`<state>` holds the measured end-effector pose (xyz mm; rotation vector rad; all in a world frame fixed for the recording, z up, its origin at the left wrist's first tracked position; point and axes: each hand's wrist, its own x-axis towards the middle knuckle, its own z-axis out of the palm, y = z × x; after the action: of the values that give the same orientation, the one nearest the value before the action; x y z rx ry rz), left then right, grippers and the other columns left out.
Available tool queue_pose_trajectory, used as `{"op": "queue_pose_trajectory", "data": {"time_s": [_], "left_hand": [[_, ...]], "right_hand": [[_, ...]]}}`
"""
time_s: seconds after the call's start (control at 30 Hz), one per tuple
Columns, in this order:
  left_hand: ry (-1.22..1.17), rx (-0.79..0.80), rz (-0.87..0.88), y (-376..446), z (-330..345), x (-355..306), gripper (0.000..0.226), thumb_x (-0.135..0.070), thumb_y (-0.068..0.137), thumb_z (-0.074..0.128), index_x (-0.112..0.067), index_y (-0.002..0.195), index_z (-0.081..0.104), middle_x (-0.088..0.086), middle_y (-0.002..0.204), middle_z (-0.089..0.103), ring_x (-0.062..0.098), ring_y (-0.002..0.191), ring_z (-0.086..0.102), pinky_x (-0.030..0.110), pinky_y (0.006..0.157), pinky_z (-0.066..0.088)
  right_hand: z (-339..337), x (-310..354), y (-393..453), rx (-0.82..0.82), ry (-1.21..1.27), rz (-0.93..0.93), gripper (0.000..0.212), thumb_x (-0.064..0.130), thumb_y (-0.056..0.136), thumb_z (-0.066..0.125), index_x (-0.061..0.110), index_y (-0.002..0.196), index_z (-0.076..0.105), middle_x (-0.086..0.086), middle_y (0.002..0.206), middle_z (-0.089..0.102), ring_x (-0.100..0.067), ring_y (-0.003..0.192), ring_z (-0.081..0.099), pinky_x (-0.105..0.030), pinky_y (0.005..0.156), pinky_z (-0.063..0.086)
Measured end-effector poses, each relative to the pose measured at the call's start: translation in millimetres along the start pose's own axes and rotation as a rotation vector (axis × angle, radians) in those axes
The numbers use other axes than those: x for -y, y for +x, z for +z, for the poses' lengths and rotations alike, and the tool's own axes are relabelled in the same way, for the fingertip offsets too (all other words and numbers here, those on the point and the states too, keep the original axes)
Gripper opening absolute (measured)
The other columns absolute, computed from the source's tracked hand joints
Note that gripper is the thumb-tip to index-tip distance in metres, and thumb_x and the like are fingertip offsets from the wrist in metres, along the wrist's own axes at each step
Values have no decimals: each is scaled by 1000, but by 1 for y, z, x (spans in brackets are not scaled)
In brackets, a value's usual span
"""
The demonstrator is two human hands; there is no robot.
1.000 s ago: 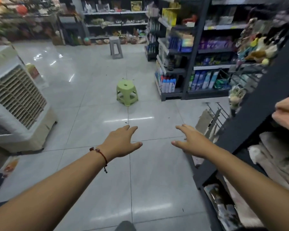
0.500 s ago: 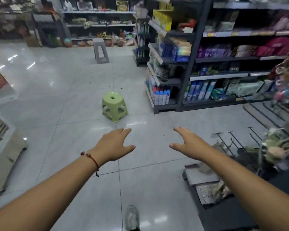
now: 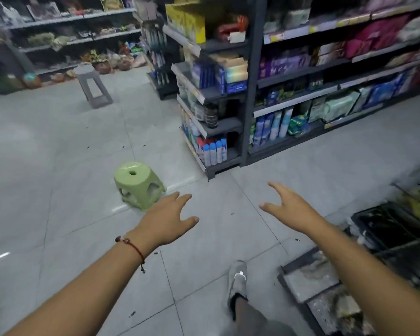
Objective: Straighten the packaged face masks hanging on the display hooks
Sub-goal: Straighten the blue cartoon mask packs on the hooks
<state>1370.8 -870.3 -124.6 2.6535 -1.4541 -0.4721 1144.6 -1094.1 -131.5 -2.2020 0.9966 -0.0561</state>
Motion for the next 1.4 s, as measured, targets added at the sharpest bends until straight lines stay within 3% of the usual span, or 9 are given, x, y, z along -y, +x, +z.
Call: {"op": "queue_pose_trajectory", "data": {"time_s": [0.23,0.4,0.57,0.77,0.97,1.13,1.4], "left_hand": [[66,37,72,181,-28,-11,74,-62,94,48,-31,156,24,7,163,24,24,149,24,35,118,25],[160,87,150,332,-56,-46,72,-65,93,45,-30,154,27,9,158,33,27,143,31,39,116,28],[215,65,273,447,-69,-92,83,-79,84,36,-31,152,32,11,153,38,30,138,37,45,113,33],[194,125,457,567,-83,-185,85,-75,89,40,-31,158,18,12,166,13,29,151,17,49,121,17],[243,71,695,690,-107,-272,91,-82,84,36,-31,157,19,12,165,15,29,150,21,47,120,23],[281,50,898,795,-148,-365,86,-77,88,39,-35,158,12,9,167,7,27,152,12,44,122,16],[214,-108,1313,878,-267,-578,85,-73,89,44,-29,157,17,13,165,15,28,149,23,40,120,23]], "right_hand": [[-21,-13,171,-90,87,76,77,46,89,64,22,152,28,0,158,29,-19,144,28,-37,116,27],[-67,-32,289,-114,45,141,74,46,89,63,22,151,29,-3,158,29,-21,145,25,-42,117,26],[-127,-54,352,-179,-22,190,74,51,90,59,21,151,30,-3,158,28,-22,145,24,-43,117,24],[-202,-97,400,-307,-13,324,74,54,90,57,21,151,30,-4,157,30,-24,143,27,-43,116,26],[-282,-140,435,-395,-54,482,77,56,93,52,24,155,21,-6,162,15,-24,149,14,-39,120,15],[-373,-173,481,-513,-186,622,77,62,92,46,28,155,16,-3,163,11,-25,149,10,-41,119,8],[-574,-161,489,-760,-277,885,71,59,99,36,31,157,6,-1,165,-4,-27,151,-3,-45,121,2]]}}
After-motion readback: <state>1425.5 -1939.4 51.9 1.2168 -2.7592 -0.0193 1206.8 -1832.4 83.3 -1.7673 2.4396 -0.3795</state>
